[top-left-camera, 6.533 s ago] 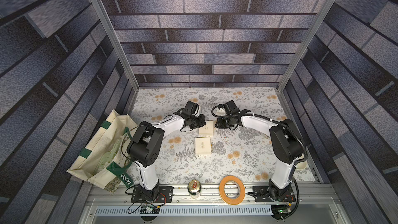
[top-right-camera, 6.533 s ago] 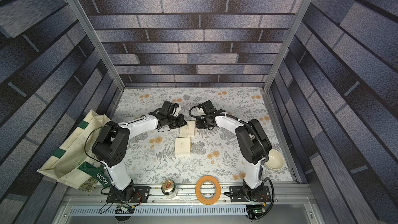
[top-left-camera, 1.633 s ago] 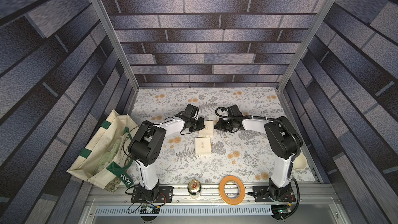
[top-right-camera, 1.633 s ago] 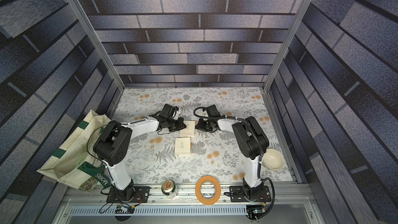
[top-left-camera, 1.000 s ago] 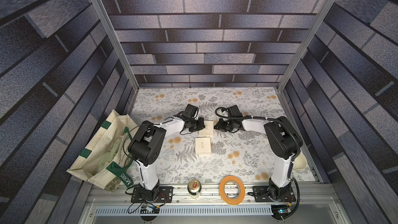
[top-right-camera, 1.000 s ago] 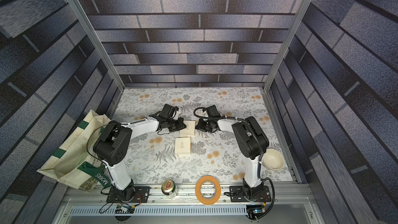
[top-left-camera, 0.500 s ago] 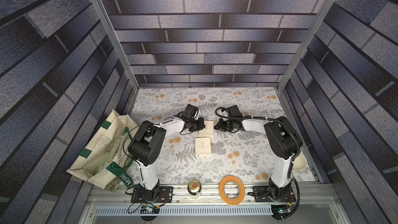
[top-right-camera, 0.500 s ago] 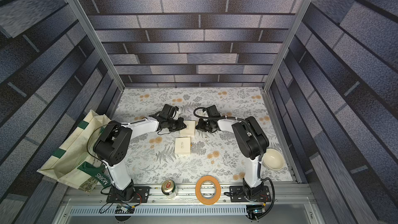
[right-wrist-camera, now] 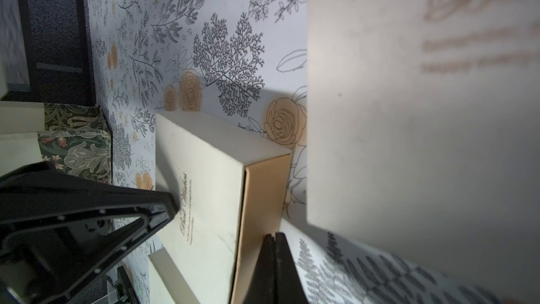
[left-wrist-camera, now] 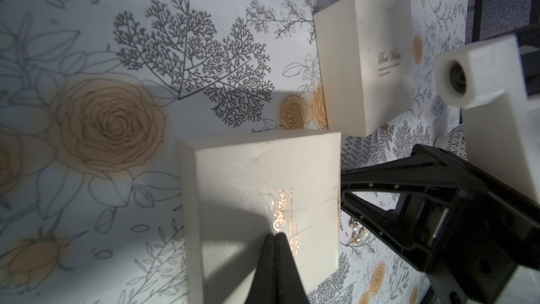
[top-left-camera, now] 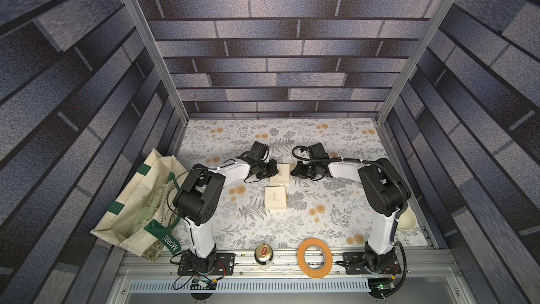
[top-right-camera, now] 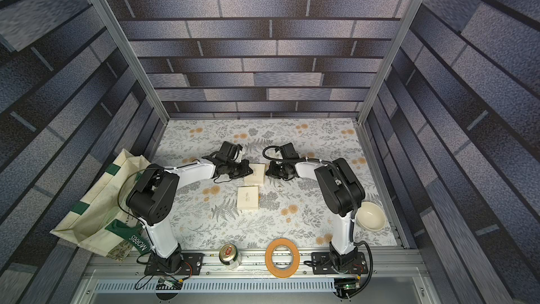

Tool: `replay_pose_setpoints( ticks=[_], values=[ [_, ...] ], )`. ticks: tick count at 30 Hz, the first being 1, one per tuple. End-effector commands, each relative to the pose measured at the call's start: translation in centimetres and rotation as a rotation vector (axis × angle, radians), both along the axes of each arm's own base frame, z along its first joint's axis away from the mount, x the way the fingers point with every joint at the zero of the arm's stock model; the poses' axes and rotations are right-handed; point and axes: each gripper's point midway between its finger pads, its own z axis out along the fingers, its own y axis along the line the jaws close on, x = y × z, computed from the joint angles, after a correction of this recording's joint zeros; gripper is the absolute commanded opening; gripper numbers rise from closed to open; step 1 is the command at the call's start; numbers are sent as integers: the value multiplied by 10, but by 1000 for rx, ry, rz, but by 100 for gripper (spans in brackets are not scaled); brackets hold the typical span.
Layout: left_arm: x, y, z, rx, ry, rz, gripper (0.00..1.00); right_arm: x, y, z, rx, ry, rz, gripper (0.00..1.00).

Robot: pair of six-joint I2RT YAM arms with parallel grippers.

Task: Take out the earrings from the drawer-style jewelry box
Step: Open the drawer in the jewelry box.

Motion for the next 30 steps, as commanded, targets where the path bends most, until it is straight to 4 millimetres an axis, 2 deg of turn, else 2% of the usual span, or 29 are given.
replay_pose_setpoints(
  ticks=[1, 16, 18, 30],
  values=[
    [-18, 21, -28, 88, 86, 35, 0, -1, -11, 1, -37, -11, -13, 0],
    [-19, 24, -30, 88, 91, 42, 0, 0, -17, 8, -73, -34, -22, 0],
    [-19, 24, -29, 87, 90, 43, 0, -11, -23, -3, -91, -5, -22, 0],
    [-19, 24, -30, 84, 92, 43, 0, -15, -30, -4, -112, -7, -36, 0]
  ],
)
